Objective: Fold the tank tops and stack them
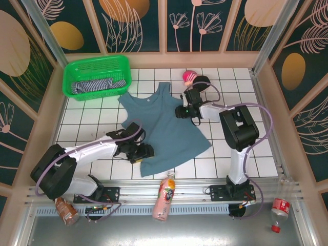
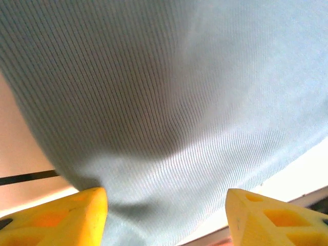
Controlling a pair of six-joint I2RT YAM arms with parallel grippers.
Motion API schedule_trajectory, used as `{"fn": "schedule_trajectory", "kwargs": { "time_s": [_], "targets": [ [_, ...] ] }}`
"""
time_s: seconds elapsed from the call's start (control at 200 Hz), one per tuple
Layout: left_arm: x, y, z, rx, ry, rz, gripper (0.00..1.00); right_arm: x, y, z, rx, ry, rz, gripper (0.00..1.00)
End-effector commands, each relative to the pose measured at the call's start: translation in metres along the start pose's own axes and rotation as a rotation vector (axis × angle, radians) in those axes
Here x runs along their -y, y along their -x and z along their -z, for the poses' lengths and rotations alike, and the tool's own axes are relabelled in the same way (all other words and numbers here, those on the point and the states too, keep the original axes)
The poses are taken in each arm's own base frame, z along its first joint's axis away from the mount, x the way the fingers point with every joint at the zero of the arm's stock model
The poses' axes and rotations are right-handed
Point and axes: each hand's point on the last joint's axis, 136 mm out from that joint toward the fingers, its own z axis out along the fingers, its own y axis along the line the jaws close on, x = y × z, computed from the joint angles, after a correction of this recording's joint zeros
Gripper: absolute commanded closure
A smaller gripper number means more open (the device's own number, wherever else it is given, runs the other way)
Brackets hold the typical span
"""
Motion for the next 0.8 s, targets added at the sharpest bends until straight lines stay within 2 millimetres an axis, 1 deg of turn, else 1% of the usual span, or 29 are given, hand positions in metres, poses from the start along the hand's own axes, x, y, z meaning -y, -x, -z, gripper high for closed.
{"fn": "schedule_trajectory", "kwargs": {
  "time_s": [0.0, 0.055, 0.065, 0.075, 0.105, 0.15, 0.175, 0.21, 0.26, 0.275, 0.29, 0.33, 0.34, 0.345, 0.36, 0.375, 0.405, 0.465, 0.515, 0.57, 0.605, 0.655, 0.71, 0.796],
  "targets": [
    [0.028, 0.022, 0.017, 0.041, 0.008, -0.070, 0.37, 0.025, 0.017, 0.000, 0.018, -0.067, 0.070, 0.56],
    [0.033, 0.035, 0.024, 0.050, 0.068, -0.139, 0.36, 0.022, 0.033, 0.013, 0.062, -0.060, 0.078, 0.55],
    [0.031, 0.036, 0.023, 0.045, 0.085, -0.149, 0.36, 0.022, 0.035, 0.016, 0.066, -0.059, 0.077, 0.55],
    [0.036, 0.040, 0.026, 0.054, 0.084, -0.165, 0.36, 0.021, 0.036, 0.018, 0.069, -0.058, 0.075, 0.55],
    [0.042, 0.049, 0.029, 0.064, 0.101, -0.199, 0.36, 0.019, 0.040, 0.029, 0.082, -0.048, 0.063, 0.55],
    [0.045, 0.061, 0.031, 0.078, 0.128, -0.246, 0.35, 0.013, 0.040, 0.044, 0.092, -0.020, 0.026, 0.54],
    [0.045, 0.070, 0.030, 0.091, 0.146, -0.272, 0.35, 0.009, 0.036, 0.053, 0.095, -0.003, 0.001, 0.54],
    [0.041, 0.086, 0.030, 0.111, 0.183, -0.293, 0.35, 0.001, 0.027, 0.065, 0.096, 0.045, -0.063, 0.54],
    [0.034, 0.108, 0.028, 0.127, 0.221, -0.317, 0.36, -0.012, 0.005, 0.079, 0.068, 0.118, -0.161, 0.54],
    [0.035, 0.114, 0.029, 0.139, 0.226, -0.334, 0.36, -0.017, -0.003, 0.083, 0.060, 0.137, -0.186, 0.54],
    [0.033, 0.122, 0.025, 0.142, 0.241, -0.345, 0.36, -0.022, -0.009, 0.087, 0.058, 0.155, -0.207, 0.54],
    [0.032, 0.145, 0.025, 0.188, 0.268, -0.386, 0.36, -0.033, -0.029, 0.095, 0.040, 0.180, -0.257, 0.54],
    [0.031, 0.150, 0.024, 0.197, 0.275, -0.391, 0.36, -0.034, -0.031, 0.096, 0.038, 0.182, -0.264, 0.54],
    [0.031, 0.153, 0.024, 0.202, 0.276, -0.395, 0.36, -0.037, -0.036, 0.097, 0.029, 0.186, -0.277, 0.54],
    [0.031, 0.161, 0.024, 0.213, 0.278, -0.402, 0.37, -0.039, -0.041, 0.098, 0.024, 0.189, -0.288, 0.54],
    [0.031, 0.167, 0.022, 0.214, 0.280, -0.413, 0.37, -0.043, -0.050, 0.099, 0.008, 0.195, -0.308, 0.54],
    [0.030, 0.179, 0.018, 0.218, 0.282, -0.428, 0.37, -0.045, -0.061, 0.100, -0.012, 0.195, -0.334, 0.54],
    [0.017, 0.197, 0.010, 0.212, 0.332, -0.447, 0.37, -0.043, -0.083, 0.105, -0.048, 0.164, -0.397, 0.54],
    [0.004, 0.207, 0.004, 0.191, 0.363, -0.458, 0.38, -0.036, -0.094, 0.109, -0.049, 0.123, -0.406, 0.53],
    [-0.008, 0.216, 0.002, 0.189, 0.384, -0.461, 0.38, -0.023, -0.101, 0.112, -0.040, 0.073, -0.419, 0.52],
    [-0.014, 0.220, 0.003, 0.187, 0.404, -0.463, 0.38, -0.017, -0.108, 0.110, -0.052, 0.061, -0.438, 0.52],
    [-0.021, 0.222, 0.003, 0.177, 0.423, -0.457, 0.38, -0.007, -0.123, 0.104, -0.092, 0.030, -0.460, 0.52],
    [-0.023, 0.217, 0.000, 0.152, 0.408, -0.446, 0.38, -0.003, -0.131, 0.098, -0.120, 0.020, -0.464, 0.52],
    [-0.021, 0.196, -0.009, 0.100, 0.326, -0.394, 0.39, 0.003, -0.131, 0.092, -0.121, -0.007, -0.423, 0.52]
  ]
}}
